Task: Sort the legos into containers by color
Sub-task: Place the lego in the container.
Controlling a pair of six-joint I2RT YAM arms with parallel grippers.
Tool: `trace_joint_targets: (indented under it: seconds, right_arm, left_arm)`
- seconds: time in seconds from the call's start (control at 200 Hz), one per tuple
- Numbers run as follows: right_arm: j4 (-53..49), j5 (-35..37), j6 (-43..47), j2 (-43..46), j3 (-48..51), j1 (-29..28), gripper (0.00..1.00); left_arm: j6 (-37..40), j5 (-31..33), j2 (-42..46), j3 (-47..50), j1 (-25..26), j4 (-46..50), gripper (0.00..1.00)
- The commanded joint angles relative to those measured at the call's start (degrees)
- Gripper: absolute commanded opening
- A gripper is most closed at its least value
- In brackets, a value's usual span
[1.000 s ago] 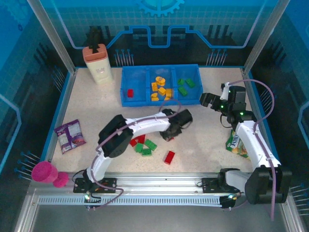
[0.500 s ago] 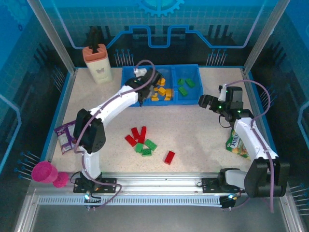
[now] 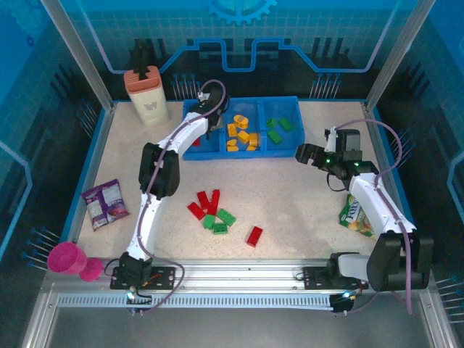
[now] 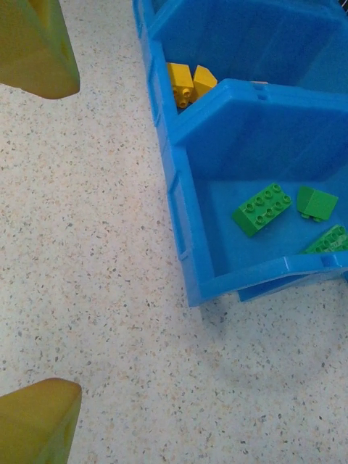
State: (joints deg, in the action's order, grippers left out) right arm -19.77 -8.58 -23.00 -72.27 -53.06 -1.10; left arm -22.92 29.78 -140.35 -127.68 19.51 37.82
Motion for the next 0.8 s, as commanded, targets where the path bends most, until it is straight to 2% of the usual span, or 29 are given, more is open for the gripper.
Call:
trace_joint_targets:
  seconds: [0.0, 0.08, 0.125, 0.215, 0.415, 0.56, 0.675, 0.796]
  right_arm:
    - [-1.55, -0.07, 1.3, -0.6, -2.13, -0.74, 1.0]
    - [-1.65, 0.13, 1.61, -0.65, -2.13, -0.87, 1.0]
    - [-1.68, 0.31, 1.59, -0.7, -2.14, -0.84, 1.0]
    - [-1.68, 0.4, 1.53, -1.05, -2.36, -0.83, 1.0]
    - [-1.19, 0.06, 1.1, -1.5, -2.49, -1.1, 1.0]
    - [-1.24, -0.42, 1.04, -1.17, -2.68, -1.71, 1.0]
    - [-2.13, 0.01, 1.52, 0.16, -2.83, -2.54, 1.0]
    - [-3.79, 0.7, 1.79, 2.61, -2.99, -2.78, 1.0]
  left_arm:
    - [-0.26, -3.24, -3.05, -5.2, -2.45, 0.35, 0.01]
    - [-0.89, -5.17, -4.27, -6.23, -2.98, 0.09, 0.04]
    - [-0.61, -6.08, -4.77, -6.64, -3.05, 0.27, 0.13]
    - [0.19, -7.06, -5.05, -8.31, -3.07, 2.22, 0.24]
    - [2.57, -7.12, -0.02, -6.32, -3.07, 2.51, 0.28]
    - [4.85, -6.25, 5.62, -1.49, -3.07, 1.24, 0.43]
    - [5.52, -4.95, 9.9, 1.05, -2.99, 4.19, 0.44]
    - [5.66, -8.37, 18.36, 10.24, -2.66, 3.65, 0.48]
